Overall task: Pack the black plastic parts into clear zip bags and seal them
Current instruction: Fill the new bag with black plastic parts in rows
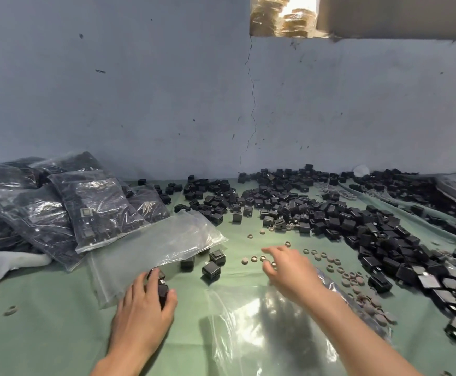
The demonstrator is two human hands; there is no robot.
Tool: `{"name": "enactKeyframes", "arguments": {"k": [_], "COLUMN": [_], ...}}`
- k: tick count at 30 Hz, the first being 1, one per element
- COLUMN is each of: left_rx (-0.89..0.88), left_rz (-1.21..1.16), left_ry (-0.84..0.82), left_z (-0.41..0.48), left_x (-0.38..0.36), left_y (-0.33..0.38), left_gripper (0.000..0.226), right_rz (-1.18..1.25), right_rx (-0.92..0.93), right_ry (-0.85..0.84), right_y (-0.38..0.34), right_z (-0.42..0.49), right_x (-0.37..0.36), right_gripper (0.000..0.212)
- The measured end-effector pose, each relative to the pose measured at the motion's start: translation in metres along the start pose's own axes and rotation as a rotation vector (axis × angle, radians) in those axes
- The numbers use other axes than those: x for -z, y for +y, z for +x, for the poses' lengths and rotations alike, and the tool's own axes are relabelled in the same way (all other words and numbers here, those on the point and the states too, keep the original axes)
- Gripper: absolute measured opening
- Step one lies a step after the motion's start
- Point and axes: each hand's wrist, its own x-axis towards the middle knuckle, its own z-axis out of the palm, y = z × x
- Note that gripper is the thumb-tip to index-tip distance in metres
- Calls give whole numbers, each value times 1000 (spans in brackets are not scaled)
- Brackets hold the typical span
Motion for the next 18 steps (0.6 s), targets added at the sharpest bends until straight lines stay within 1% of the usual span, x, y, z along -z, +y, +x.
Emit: {"name": "enactKeyframes", "arguments": {"k": [2,6,10,12,14,15,16,18], "left_rx": [-72,-222,-329,-307,-235,-182,-125,-18], "left_rz": [65,89,144,161,144,96,2,-317], "left_ry": [-4,-61,-111,-148,-194,-229,-280,-366], "left_z": [4,11,31,47,65,73,80,94], "left_x": [-1,-7,-12,-13,-12,-11,-11,-12], "left_y": [7,11,8,5,-1,-4,-8,-16], "left_gripper": [62,64,71,75,73,70,69,75], "right_rz": [-4,21,44,47,37,29,24,28], "right_rx": [36,27,38,61,82,90,98,113], "right_ry": [-81,-247,-288,-288,-292,-298,-305,-306], "right_y": [-25,-59,-83,-93,-101,-104,-107,-113], "right_z": [11,25,38,46,56,61,66,75], "right_x": [-10,-32,-48,-53,-56,-58,-61,-67], "right_gripper": [47,61,73,79,85,86,87,88]}}
